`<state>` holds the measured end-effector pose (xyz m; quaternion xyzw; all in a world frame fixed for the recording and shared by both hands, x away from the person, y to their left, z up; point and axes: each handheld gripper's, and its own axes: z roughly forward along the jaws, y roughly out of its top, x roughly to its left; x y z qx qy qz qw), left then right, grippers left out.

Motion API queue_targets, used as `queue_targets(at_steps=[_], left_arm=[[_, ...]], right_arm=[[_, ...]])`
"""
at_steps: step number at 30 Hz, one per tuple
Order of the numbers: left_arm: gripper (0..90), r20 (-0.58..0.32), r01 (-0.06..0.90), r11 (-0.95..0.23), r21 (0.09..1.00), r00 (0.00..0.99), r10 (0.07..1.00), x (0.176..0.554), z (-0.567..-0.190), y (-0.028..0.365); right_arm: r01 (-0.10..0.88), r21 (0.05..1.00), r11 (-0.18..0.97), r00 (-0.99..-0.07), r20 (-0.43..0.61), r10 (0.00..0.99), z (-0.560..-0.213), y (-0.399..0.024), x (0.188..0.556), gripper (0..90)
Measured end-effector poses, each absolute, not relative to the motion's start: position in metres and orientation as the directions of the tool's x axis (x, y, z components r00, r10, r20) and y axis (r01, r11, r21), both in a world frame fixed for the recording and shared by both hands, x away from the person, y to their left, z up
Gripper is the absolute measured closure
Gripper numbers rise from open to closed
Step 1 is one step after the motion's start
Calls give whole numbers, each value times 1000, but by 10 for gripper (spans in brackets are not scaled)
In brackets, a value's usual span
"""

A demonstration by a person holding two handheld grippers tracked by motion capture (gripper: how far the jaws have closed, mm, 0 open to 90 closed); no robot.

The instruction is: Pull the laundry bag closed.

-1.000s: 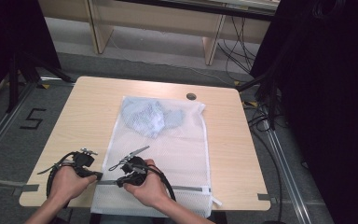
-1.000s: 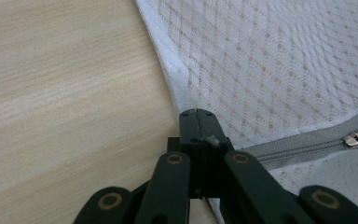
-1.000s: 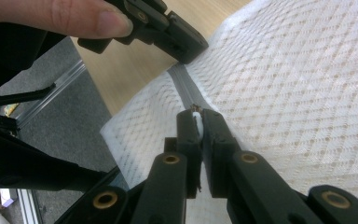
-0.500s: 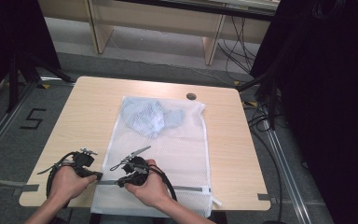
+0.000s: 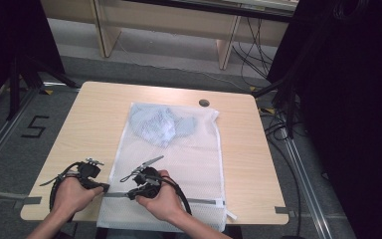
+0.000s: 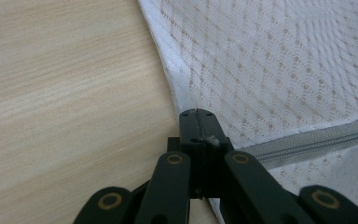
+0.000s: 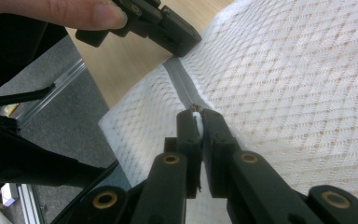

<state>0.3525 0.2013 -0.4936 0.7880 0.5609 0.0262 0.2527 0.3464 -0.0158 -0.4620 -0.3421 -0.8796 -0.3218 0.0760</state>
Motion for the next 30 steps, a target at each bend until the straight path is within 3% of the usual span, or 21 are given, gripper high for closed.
queue_targets(at_steps=[30], left_arm=[[900,-234,870,-259,418,379,895,353,-493,203]], right_arm=[[649,518,557,-756,358,547,-457,-27,346,873]])
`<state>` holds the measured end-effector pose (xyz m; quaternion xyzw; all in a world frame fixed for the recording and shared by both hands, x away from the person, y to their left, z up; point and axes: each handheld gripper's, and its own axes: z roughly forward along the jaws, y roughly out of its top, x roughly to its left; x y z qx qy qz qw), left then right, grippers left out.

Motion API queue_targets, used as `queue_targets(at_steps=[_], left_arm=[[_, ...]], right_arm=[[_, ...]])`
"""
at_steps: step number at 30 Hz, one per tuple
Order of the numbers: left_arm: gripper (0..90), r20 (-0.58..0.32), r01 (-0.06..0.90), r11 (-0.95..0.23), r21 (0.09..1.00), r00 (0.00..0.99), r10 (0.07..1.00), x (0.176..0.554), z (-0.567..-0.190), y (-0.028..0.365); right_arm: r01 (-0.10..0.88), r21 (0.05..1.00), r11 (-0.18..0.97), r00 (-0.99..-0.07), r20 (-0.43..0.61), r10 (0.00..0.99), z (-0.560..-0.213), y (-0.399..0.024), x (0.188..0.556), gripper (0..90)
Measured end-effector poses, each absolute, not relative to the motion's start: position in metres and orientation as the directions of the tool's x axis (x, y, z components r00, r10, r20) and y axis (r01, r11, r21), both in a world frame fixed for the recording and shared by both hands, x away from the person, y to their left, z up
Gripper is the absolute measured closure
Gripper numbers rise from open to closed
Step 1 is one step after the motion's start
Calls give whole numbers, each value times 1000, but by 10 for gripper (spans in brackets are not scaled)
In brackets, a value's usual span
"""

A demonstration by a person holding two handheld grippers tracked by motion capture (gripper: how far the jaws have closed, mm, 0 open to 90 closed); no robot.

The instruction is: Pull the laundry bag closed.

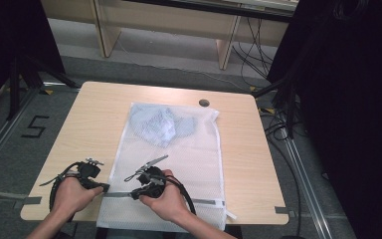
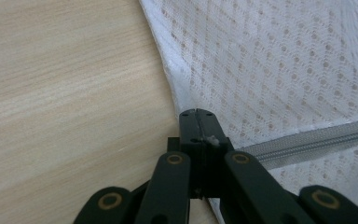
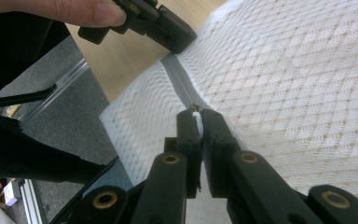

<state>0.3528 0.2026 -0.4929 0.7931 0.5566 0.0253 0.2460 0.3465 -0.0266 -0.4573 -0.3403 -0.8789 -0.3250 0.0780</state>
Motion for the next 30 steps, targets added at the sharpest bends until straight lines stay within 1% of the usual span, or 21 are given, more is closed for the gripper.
queue_targets(at_steps=[10,11,14,30], left_arm=[[900,-236,870,-258,421,380,895,353,-493,203],[900,-236,869,-259,421,380,894,353,-493,203],[900,-235,871,-258,418,378,895,353,-493,203],[900,-234,871,-258,418,378,896,353,-493,202]], right_arm=[[649,524,552,-755,356,550,-458,-28,346,873],[667,508,545,-740,366,565,-457,-28,344,873],[649,525,551,-755,354,552,-456,-31,346,872],[652,518,554,-751,341,565,-452,-37,346,872]])
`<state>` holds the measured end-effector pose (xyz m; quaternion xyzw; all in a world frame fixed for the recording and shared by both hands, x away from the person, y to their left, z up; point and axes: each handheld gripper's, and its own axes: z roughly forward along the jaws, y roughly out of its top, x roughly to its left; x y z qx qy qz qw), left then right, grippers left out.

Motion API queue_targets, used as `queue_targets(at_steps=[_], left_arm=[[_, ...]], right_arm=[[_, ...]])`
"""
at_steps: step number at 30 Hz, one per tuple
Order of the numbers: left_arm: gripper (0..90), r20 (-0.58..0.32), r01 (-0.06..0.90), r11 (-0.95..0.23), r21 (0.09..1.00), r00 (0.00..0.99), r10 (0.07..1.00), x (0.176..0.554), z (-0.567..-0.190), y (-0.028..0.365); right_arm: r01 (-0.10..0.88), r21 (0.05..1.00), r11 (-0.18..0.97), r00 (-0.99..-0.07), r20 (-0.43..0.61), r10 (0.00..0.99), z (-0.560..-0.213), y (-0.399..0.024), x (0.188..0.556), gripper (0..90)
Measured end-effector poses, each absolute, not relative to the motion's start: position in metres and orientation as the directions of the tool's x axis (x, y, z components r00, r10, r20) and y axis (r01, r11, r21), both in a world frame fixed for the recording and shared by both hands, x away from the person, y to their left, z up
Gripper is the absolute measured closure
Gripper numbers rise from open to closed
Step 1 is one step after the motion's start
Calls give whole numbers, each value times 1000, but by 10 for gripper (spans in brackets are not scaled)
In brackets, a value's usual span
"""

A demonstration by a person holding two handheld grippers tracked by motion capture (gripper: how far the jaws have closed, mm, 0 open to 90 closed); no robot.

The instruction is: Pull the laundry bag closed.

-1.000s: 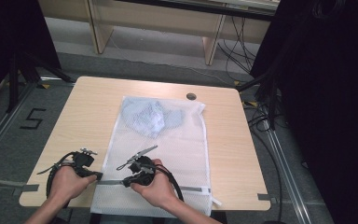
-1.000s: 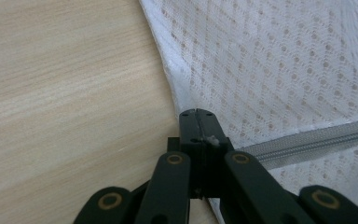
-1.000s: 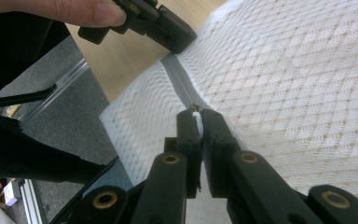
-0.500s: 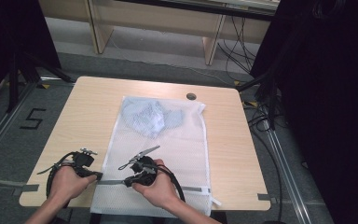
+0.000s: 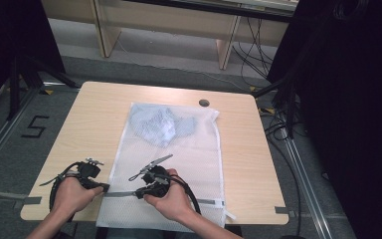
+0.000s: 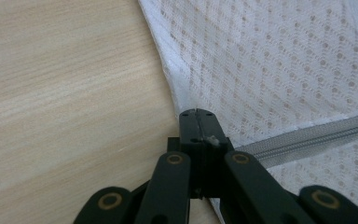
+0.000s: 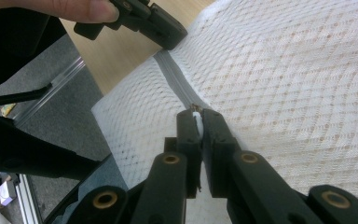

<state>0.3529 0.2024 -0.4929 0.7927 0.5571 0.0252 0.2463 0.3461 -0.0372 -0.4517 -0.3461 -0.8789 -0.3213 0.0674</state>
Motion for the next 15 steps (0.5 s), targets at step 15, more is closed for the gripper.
queue_targets(at_steps=[15], left_arm=[[900,-236,870,-258,420,380,895,353,-493,202]], right_arm=[[660,518,544,-744,347,572,-452,-43,345,872]])
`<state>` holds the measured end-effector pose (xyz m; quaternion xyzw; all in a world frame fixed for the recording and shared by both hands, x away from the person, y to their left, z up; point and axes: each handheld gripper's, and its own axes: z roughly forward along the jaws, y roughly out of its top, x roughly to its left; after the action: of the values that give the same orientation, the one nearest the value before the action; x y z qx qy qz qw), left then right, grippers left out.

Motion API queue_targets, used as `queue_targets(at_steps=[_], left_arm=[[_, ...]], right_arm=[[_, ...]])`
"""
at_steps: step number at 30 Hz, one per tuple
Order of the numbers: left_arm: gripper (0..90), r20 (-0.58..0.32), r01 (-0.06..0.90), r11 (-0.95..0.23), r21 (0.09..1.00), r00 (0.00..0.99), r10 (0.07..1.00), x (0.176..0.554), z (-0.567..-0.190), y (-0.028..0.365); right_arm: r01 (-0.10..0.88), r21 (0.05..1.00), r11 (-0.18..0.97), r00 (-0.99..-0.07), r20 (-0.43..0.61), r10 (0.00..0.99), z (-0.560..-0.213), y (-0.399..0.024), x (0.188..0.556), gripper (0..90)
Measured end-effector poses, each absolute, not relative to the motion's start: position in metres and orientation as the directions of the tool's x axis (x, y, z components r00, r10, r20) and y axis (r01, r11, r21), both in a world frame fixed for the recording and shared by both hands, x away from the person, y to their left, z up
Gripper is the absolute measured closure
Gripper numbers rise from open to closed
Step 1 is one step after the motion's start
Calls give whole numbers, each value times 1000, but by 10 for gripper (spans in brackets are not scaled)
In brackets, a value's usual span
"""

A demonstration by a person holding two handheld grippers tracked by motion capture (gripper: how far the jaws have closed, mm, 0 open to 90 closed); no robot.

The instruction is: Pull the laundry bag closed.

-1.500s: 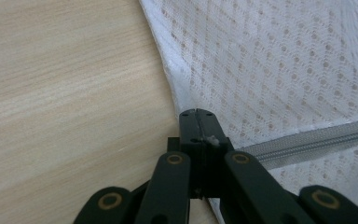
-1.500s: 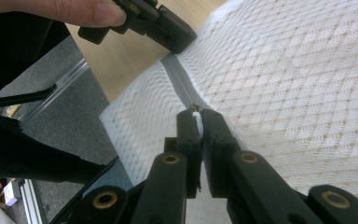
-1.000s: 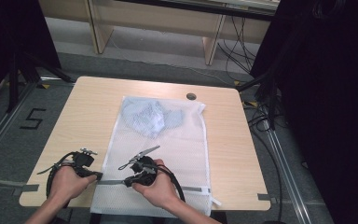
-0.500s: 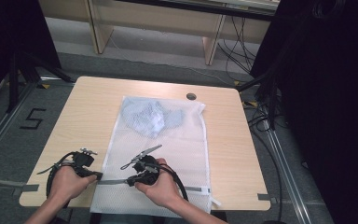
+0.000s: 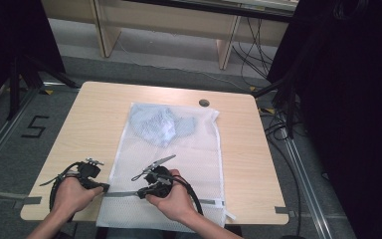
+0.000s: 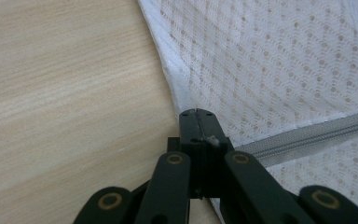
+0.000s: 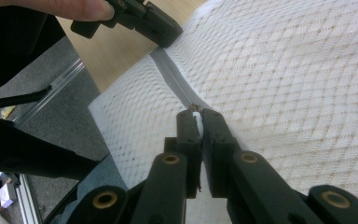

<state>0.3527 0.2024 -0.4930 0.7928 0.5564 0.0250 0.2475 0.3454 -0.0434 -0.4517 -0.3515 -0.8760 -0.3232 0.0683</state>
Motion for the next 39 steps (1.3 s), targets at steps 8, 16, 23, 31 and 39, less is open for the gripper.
queue_targets(at_steps=[8,16,23,31,39], left_arm=[[900,-235,869,-259,422,381,894,353,-493,202],[900,-237,869,-258,422,380,894,353,-493,203],[900,-235,869,-260,421,381,894,353,-493,203],[900,-241,870,-246,428,372,896,352,-494,201],[900,-215,854,-297,427,415,884,354,-493,204]], right_arm=[[669,511,540,-735,350,581,-451,-46,344,872],[673,512,534,-731,351,585,-450,-50,344,872],[675,511,532,-729,348,589,-451,-54,344,872],[675,515,528,-729,356,585,-450,-58,344,872],[674,518,526,-730,361,580,-451,-62,344,872]])
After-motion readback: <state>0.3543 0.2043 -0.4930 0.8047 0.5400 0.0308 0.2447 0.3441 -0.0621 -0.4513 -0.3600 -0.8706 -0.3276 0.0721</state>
